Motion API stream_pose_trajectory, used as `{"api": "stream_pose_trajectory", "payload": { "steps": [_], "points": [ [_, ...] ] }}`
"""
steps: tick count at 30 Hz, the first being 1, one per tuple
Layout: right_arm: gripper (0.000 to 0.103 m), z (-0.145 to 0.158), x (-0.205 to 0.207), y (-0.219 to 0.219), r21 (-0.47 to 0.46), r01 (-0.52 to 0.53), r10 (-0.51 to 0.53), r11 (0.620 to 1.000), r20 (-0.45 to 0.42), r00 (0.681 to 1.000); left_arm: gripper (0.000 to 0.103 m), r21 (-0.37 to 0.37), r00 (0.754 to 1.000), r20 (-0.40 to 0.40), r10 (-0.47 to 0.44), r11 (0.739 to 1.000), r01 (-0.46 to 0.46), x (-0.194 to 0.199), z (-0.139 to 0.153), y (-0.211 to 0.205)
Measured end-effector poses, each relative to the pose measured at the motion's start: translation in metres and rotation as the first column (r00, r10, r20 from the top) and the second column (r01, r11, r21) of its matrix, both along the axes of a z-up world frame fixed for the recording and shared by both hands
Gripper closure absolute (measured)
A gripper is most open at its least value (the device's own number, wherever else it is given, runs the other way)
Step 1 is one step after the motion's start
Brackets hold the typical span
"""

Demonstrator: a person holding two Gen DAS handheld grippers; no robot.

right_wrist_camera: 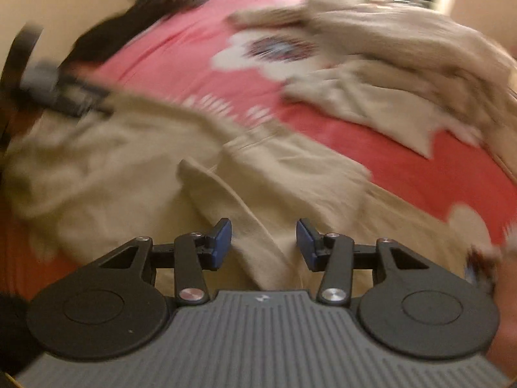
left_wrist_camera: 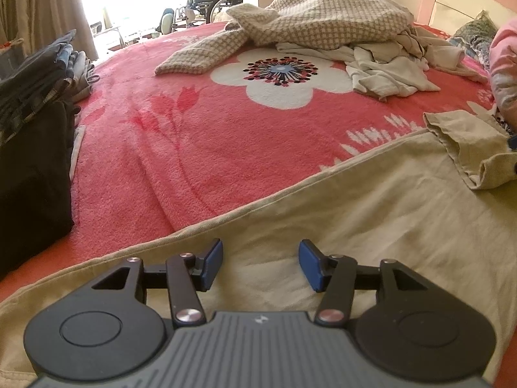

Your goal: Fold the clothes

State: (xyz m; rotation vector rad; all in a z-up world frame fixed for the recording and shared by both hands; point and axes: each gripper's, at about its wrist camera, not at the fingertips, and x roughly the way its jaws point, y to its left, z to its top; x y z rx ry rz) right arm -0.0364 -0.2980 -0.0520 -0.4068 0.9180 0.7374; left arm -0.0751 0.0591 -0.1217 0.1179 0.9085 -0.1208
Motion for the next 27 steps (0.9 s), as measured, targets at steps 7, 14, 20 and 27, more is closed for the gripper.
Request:
{"api": "stream_pose_trajectory", "payload": {
  "steps": [7,14,20,27],
  "points": [
    [0.076,-0.015,0.027,0.038,-0.048,-0.277,0.267,0.96,-0.15,0.952,0.047,0.002,1.0,-0.004,0.012,1.0,-0.012,0.002,0.0,-0.002],
    [0.096,0.012,0.018,0.012,0.099,-0.058,0.061,0.993,-0.029,0.998,0.047,-0.002,1.0,-0.003,0.004,1.0,-0.004,0.001,0.0,0.0],
    [0.096,0.015,0.002,-0.139,0.492,0.653,-0.682,0.576,-0.151,0.716,0.047,-0.007,1.0,-0.001,-0.009,1.0,0.009,0.0,-0.001,0.001],
    [0.102,-0.069,-0.033,-0.225,0.432,0.901,-0.811,-0.036,-0.54,0.226,0.047,0.004,1.0,-0.005,-0.007,1.0,0.007,0.001,0.0,-0.001]
  ]
}}
